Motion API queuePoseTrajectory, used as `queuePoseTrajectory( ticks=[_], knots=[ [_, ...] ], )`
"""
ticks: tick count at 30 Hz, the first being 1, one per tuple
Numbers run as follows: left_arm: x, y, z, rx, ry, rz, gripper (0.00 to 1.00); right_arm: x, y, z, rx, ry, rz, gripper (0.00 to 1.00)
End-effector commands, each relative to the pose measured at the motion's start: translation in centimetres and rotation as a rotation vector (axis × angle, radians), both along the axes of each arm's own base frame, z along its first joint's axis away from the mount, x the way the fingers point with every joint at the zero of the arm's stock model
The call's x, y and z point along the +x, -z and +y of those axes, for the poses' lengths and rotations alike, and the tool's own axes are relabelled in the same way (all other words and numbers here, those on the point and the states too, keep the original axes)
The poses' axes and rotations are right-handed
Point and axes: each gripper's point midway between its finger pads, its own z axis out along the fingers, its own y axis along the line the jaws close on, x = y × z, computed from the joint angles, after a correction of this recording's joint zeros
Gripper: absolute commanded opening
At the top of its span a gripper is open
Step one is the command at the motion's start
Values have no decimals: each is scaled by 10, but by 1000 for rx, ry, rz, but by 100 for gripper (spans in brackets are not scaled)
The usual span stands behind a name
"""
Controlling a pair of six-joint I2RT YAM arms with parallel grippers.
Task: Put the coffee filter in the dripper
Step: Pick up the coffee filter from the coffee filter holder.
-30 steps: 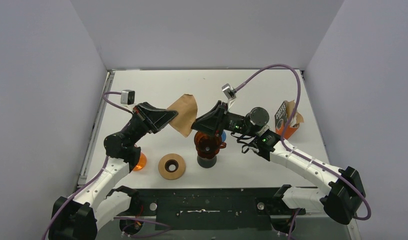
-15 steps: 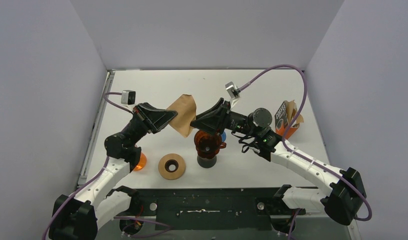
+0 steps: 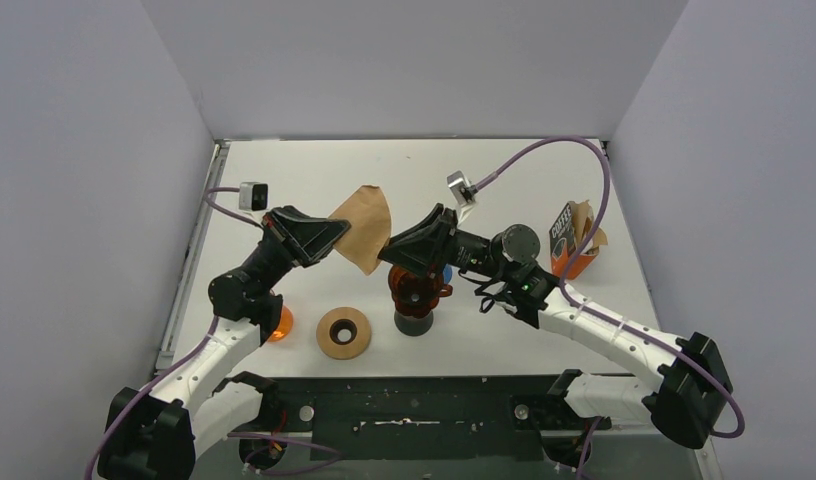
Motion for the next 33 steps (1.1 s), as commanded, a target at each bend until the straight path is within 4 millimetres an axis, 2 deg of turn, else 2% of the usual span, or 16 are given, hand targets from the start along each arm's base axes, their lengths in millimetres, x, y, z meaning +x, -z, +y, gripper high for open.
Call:
queuePoseTrajectory(
  ticks=[1, 6, 7, 13, 19, 23, 26, 29, 33],
  knots=[
    [-10, -12, 8, -50, -11, -66, 0, -6, -27, -7, 91, 28, -86, 20],
    [-11, -12, 8, -59, 8, -67, 0, -10, -34, -9, 109, 29, -115, 1],
    [-11, -11, 7, -57, 11, -64, 0, -11, -36, -9, 112, 31, -124, 0],
    [-7, -1, 4, -24, 6, -29, 0, -20, -46, -11, 129, 22, -186, 0],
    [2, 14, 1, 38, -41, 12, 0, -25, -46, -15, 99, 27, -208, 0],
    [8, 21, -1, 77, -71, 29, 12, -26, -41, -19, 65, 46, -211, 0],
    [11, 24, -3, 103, -86, 31, 33, -26, -39, -22, 31, 69, -216, 0],
    [17, 30, -5, 156, -108, 44, 47, -22, -37, -27, -19, 116, -233, 0],
    [24, 35, -7, 256, -163, 44, 57, -9, -26, -33, -139, 211, -235, 0]
  ],
)
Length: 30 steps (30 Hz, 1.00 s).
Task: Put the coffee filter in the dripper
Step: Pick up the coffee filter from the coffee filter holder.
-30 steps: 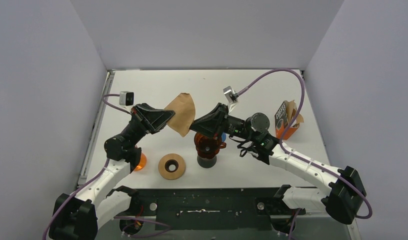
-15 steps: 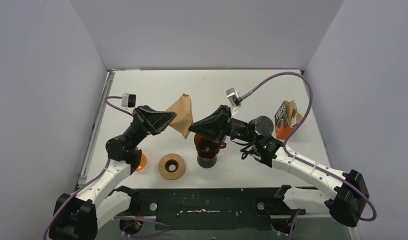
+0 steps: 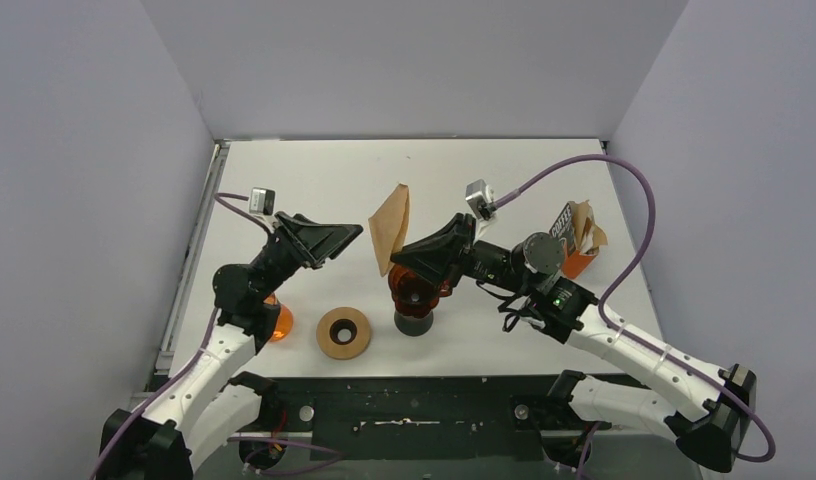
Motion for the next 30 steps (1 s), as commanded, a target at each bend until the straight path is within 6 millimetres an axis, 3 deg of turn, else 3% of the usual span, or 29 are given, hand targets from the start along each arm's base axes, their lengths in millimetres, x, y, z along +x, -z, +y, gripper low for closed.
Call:
queuePoseTrajectory(
  ticks=[1, 17, 30],
  knots=[
    [4, -8, -1, 131, -67, -62, 58, 15, -10, -13, -88, 148, -77, 0],
    [35, 19, -1, 632, -219, -16, 63, 79, 16, -41, -469, 550, -116, 0],
    [21, 11, -50, 944, -277, -129, 64, 98, 30, -42, -646, 621, -81, 0]
  ],
)
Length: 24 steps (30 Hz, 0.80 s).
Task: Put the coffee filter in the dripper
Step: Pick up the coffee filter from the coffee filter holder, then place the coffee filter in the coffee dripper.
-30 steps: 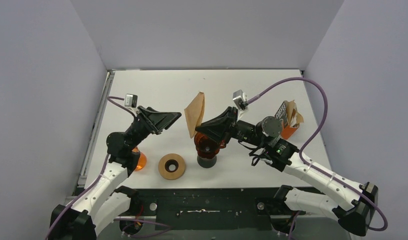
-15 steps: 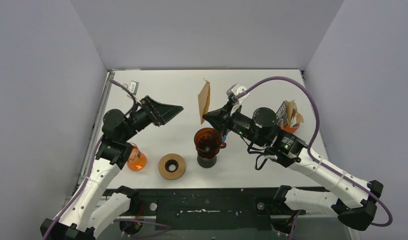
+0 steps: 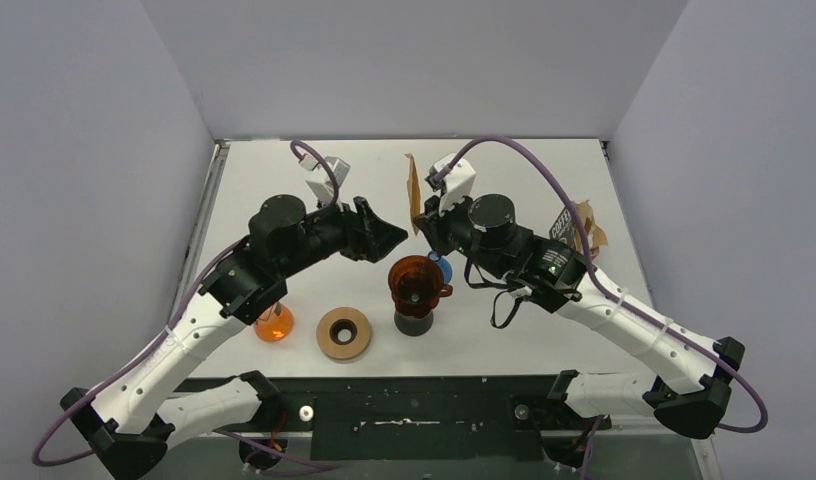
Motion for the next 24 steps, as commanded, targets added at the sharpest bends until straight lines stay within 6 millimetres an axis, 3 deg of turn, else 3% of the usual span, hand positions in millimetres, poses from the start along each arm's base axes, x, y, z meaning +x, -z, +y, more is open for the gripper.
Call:
queuePoseTrajectory(
  ticks=[1, 6, 16, 24],
  knots=[
    [5, -9, 0, 121, -75, -86, 64, 3, -7, -5, -31, 36, -11, 0],
    [4, -11, -9, 179, -111, -116, 64, 4, 0, -4, -43, 40, 8, 0],
    [24, -22, 4, 214, -245, -165, 64, 2, 7, 2, -43, 25, 23, 0],
    [29, -30, -6, 200, -233, -186, 63, 3, 8, 2, -43, 30, 21, 0]
  ],
)
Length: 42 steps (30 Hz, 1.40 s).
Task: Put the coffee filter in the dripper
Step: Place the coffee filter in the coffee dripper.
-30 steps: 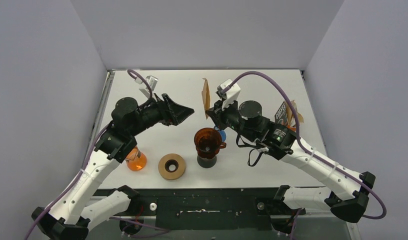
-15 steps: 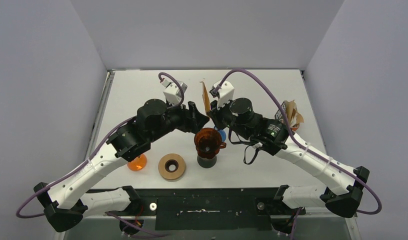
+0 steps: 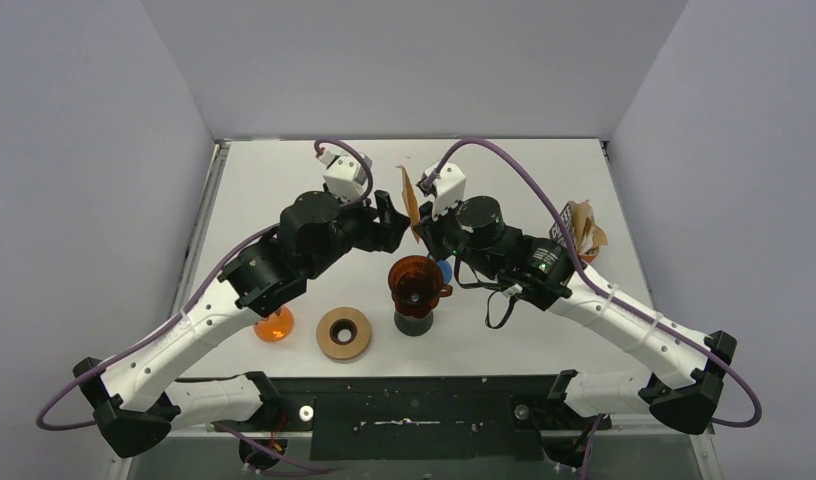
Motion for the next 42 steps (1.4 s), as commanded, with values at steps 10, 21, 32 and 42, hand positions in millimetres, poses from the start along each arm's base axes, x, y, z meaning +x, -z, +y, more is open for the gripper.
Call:
queuePoseTrajectory(
  ticks=[10, 21, 32, 42],
  knots=[
    [13, -35, -9, -47, -15, -85, 63, 1, -17, 2, 48, 12, -37, 0],
    [26, -24, -8, -1, -74, -73, 53, 0, -15, 1, 49, 21, -47, 0],
    [37, -15, -10, 34, -111, -68, 40, -5, -12, 2, 43, 38, -76, 0],
    [35, -9, -18, 43, -70, -55, 9, -8, -10, 2, 117, 85, -85, 0]
  ],
)
